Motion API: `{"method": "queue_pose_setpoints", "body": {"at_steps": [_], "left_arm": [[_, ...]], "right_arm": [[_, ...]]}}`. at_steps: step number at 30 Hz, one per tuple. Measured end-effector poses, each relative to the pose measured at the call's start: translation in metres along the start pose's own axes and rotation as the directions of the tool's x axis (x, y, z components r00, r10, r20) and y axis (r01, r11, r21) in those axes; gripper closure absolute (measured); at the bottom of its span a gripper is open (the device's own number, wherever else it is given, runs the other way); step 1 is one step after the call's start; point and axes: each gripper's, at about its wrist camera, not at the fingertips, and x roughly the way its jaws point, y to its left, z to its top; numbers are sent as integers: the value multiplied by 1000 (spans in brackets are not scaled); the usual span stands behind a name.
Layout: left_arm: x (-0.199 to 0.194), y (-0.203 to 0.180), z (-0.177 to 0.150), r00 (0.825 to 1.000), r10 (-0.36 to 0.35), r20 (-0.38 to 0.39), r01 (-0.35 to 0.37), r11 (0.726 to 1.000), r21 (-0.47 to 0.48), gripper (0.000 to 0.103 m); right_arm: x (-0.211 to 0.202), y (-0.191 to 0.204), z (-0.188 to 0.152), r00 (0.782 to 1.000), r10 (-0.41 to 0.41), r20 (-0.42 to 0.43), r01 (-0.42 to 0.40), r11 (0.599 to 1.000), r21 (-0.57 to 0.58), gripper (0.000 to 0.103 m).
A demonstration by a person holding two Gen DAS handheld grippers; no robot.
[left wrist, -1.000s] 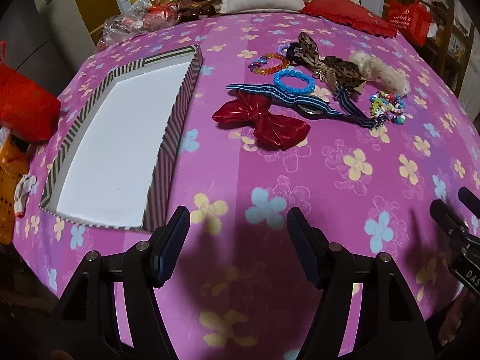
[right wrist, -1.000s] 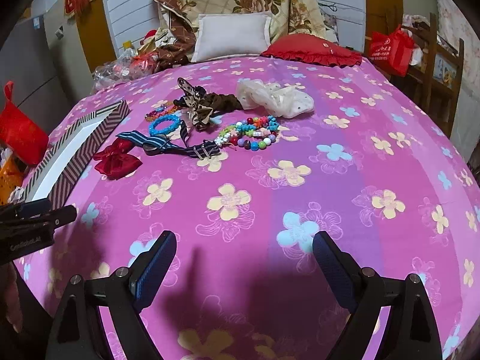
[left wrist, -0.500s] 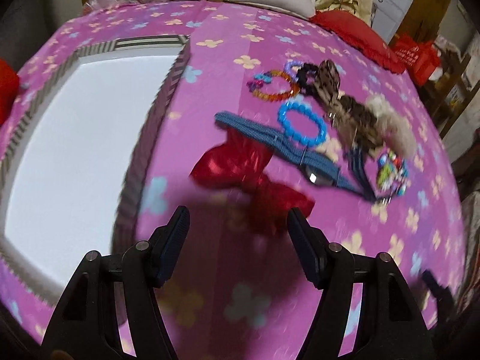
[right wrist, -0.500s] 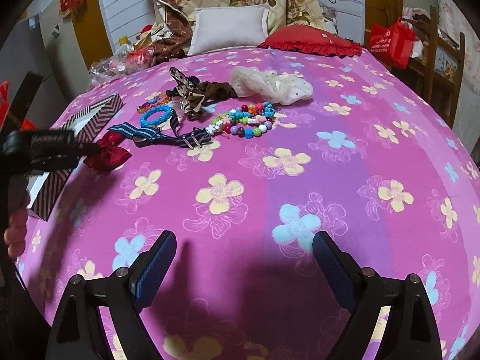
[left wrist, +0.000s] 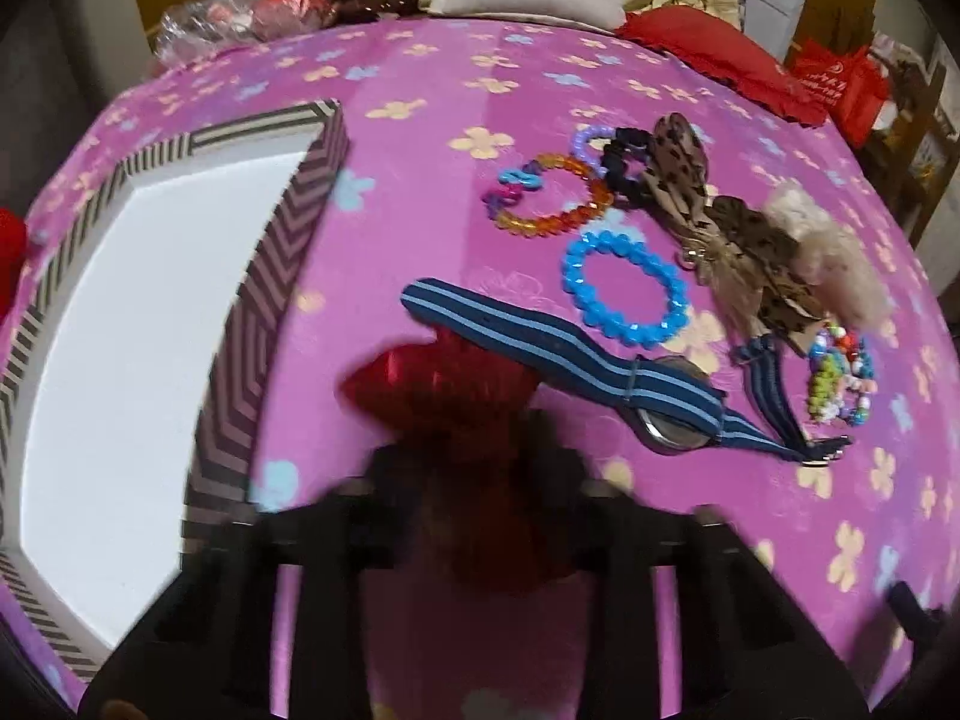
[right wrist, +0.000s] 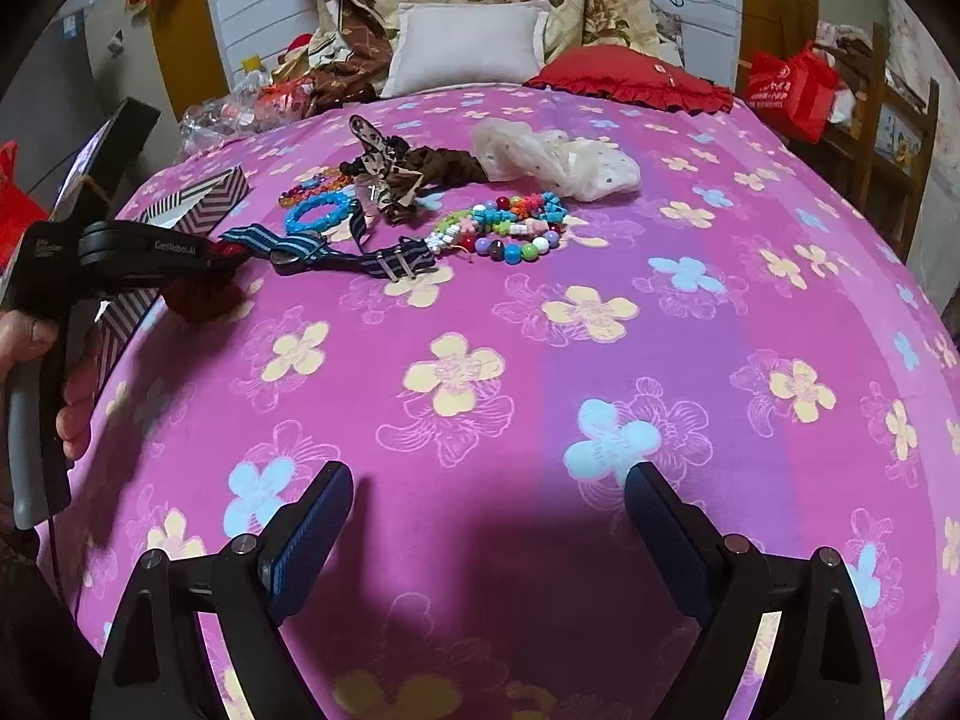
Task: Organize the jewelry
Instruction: 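Close the left gripper on the red satin bow and lift it, then grasp the blue striped watch with the right gripper while the left holds the bow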
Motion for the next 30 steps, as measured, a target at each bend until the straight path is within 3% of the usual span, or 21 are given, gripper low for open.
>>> {"method": "queue_pose_setpoints", "body": {"at_steps": [4, 9, 17, 19, 22, 25, 30], "left_arm": [[-9, 7, -4, 998, -63, -4, 63, 998, -14, 90], [-51, 19, -10, 986, -144, 81, 146, 989, -22, 90], [-106, 62, 2, 950, -228, 213, 241, 970, -37, 90], [-105, 78, 11, 948, -220, 230, 236, 971, -44, 90], [-95, 106, 25, 955, -196, 223, 215, 975, -64, 90], [-85, 134, 29, 960, -127, 249, 153, 984, -89, 90], [-64, 175, 28, 966, -76, 246, 115, 982, -150, 90]], "right_arm": [[-9, 7, 1, 1000, -22, 11, 23, 999, -26, 12], [-19, 25, 7, 999, -27, 21, 28, 997, -78, 12], [-10, 73, 53, 997, 76, -14, -77, 987, -139, 13], [3, 84, 71, 993, 112, -37, -116, 984, -134, 20], [29, 100, 96, 984, 161, -79, -170, 978, -125, 20], [62, 116, 116, 973, 182, -140, -200, 972, -125, 22], [100, 128, 137, 979, 111, -174, -140, 976, -168, 22]]}}
